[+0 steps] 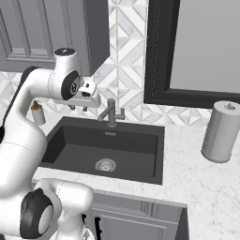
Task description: Pick the pan and sponge and place them into the sink. Then turn on the water.
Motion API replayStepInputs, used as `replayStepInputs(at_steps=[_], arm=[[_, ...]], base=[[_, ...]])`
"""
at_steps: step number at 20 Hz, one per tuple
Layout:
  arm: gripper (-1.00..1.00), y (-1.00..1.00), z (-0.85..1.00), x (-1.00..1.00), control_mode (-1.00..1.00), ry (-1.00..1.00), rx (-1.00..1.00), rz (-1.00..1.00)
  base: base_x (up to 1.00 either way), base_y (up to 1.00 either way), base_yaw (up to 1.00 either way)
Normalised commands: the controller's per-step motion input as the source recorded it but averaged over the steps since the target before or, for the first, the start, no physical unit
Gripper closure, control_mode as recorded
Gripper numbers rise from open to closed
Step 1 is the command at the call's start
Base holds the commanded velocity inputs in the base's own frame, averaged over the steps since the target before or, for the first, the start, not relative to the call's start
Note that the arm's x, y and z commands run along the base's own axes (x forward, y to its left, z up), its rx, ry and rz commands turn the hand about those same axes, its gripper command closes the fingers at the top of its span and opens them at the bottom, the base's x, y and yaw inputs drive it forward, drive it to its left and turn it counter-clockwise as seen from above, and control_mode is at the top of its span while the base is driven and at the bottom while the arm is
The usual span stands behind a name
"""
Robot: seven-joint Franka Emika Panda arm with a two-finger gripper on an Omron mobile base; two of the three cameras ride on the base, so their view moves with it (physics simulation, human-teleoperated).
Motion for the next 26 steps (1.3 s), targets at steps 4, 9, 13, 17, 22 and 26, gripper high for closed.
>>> replayStepInputs(at_steps=[4, 9, 13, 17, 22, 26], arm=[[-1.0, 0.1, -0.02, -0.45, -1.0, -0.03, -0.03, 0.06], [-1.0, 0.55, -0.22, -0.62, -1.0, -0.05, -0.04, 0.13], [-1.0, 0.76, -0.34, -0.25, -1.0, 0.0, 0.0, 0.06], [-1.0, 0.81, -0.34, -0.03, -1.0, 0.07, 0.02, 0.04], [-1.0, 0.9, -0.33, 0.0, -1.0, 0.18, 0.01, 0.01], [-1.0, 0.96, -0.41, 0.08, -1.0, 0.24, 0.0, 0.0]], base=[[0.0, 0.0, 0.0], [0.0, 0.0, 0.0], [0.0, 0.0, 0.0], [0.0, 0.0, 0.0], [0.0, 0.0, 0.0], [0.0, 0.0, 0.0]])
